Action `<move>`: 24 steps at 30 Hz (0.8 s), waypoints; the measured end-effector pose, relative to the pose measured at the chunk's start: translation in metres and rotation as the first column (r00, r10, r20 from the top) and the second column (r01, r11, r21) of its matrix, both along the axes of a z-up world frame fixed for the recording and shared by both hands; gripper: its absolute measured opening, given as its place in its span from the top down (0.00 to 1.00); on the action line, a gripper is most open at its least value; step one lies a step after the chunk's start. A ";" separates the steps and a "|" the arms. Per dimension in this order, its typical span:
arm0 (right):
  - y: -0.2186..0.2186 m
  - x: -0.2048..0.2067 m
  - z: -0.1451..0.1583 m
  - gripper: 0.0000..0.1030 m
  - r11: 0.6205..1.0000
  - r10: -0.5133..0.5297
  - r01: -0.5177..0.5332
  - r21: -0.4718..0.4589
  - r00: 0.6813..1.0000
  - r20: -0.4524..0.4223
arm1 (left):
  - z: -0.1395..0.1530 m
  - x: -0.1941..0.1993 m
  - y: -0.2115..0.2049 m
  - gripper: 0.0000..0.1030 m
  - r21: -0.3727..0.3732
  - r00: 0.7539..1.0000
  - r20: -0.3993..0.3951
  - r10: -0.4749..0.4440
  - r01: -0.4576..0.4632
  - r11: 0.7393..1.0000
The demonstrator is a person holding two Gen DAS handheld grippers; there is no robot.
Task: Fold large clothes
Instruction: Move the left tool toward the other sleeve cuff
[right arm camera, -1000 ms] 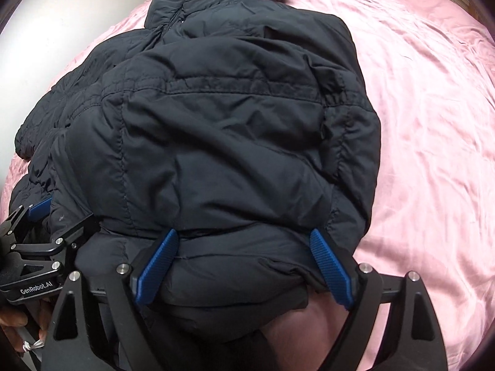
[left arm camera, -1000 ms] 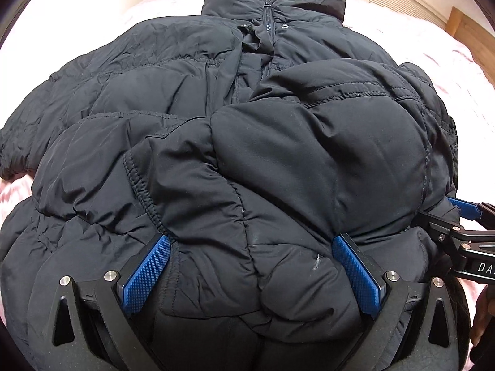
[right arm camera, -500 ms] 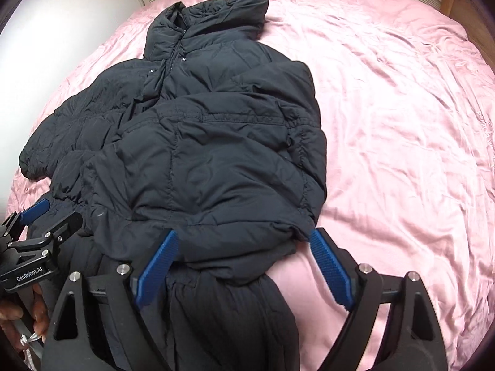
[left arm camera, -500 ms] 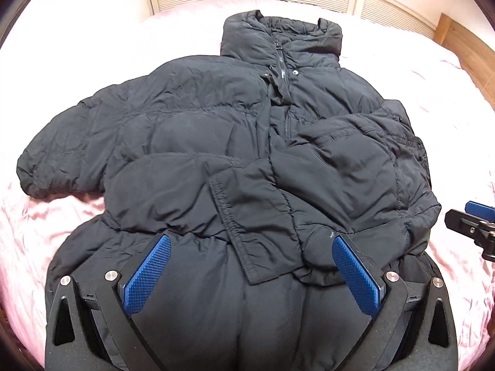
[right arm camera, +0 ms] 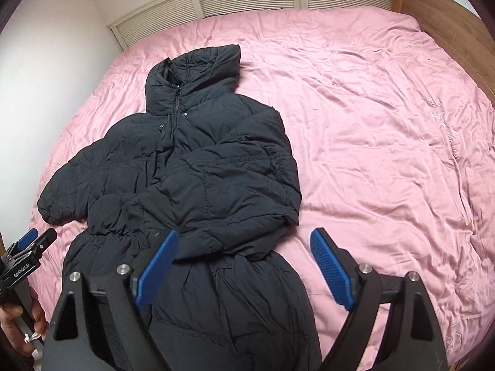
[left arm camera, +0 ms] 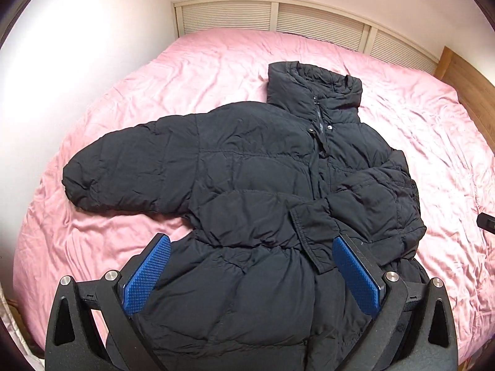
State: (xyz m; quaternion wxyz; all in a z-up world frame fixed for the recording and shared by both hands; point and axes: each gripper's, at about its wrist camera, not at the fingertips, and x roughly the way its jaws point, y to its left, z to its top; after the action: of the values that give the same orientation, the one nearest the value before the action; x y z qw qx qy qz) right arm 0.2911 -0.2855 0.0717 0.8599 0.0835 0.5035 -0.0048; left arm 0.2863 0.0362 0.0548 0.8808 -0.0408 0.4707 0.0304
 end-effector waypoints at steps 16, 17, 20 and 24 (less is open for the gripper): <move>0.016 -0.015 0.028 0.15 0.992 -0.113 0.113 -0.051 0.994 0.007 | 0.001 -0.015 0.105 0.01 -0.039 0.997 -0.012 0.073 -0.074 0.997; 0.016 -0.016 0.028 0.15 0.991 -0.121 0.121 -0.054 0.993 0.005 | -0.002 -0.016 0.110 0.01 -0.041 0.997 -0.016 0.077 -0.078 0.996; 0.014 -0.018 0.027 0.15 0.987 -0.152 0.151 -0.058 0.988 -0.003 | -0.014 -0.017 0.123 0.01 -0.045 0.996 -0.037 0.087 -0.088 0.995; 0.011 -0.023 0.022 0.15 0.980 -0.191 0.190 -0.062 0.981 -0.018 | -0.031 -0.015 0.140 0.01 -0.059 0.992 -0.064 0.110 -0.114 0.992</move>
State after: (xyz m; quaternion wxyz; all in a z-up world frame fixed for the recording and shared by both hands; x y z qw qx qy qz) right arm 0.2683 -0.2740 0.0942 0.8517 0.1054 0.5029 -0.1033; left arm 0.2709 0.1766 0.0240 0.8614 -0.0937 0.4947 0.0665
